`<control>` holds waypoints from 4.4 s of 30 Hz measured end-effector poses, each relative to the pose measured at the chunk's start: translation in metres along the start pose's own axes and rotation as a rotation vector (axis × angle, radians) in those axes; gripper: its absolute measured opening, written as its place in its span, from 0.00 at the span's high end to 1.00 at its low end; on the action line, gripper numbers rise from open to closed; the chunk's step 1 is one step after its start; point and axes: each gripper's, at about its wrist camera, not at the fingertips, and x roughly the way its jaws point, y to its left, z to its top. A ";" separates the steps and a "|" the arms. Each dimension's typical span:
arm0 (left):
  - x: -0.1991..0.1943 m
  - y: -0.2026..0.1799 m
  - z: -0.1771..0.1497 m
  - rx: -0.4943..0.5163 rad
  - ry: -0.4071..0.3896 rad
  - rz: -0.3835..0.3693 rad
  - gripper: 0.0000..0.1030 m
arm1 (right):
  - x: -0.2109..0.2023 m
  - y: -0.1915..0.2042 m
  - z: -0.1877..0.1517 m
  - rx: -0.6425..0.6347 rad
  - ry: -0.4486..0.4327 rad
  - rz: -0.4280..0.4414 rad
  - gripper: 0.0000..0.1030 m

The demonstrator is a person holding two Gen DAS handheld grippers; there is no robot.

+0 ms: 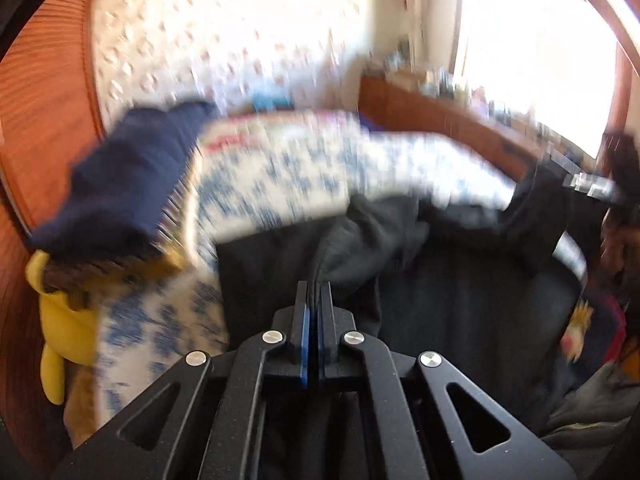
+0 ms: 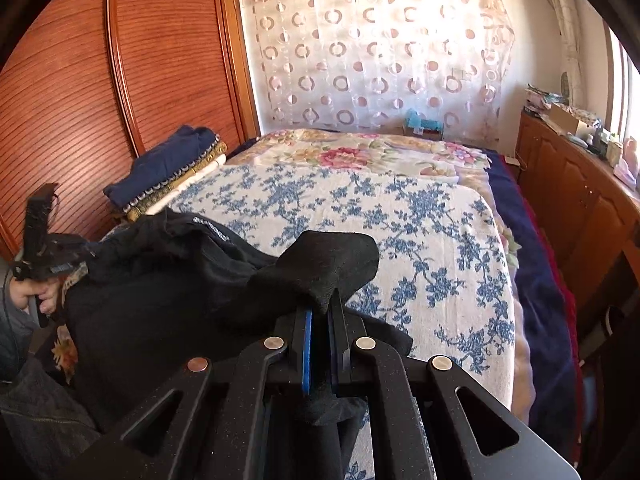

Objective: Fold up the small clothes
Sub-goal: 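Lift the shirt with both tools, fold it over, and open both, then close both tools on the folded edge of the black shirt, then lift the gripped edge high with both tools, fold it over, and release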

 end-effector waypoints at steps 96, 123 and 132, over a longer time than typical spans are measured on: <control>-0.095 -0.003 0.036 -0.059 -0.202 -0.104 0.93 | -0.083 0.014 0.023 -0.025 -0.107 -0.015 0.93; -0.141 0.007 0.164 0.014 -0.515 0.076 0.93 | -0.162 0.056 0.130 -0.202 -0.429 -0.291 0.93; 0.043 0.053 0.181 0.002 -0.242 0.241 0.72 | 0.082 0.009 0.161 -0.079 -0.089 -0.443 0.66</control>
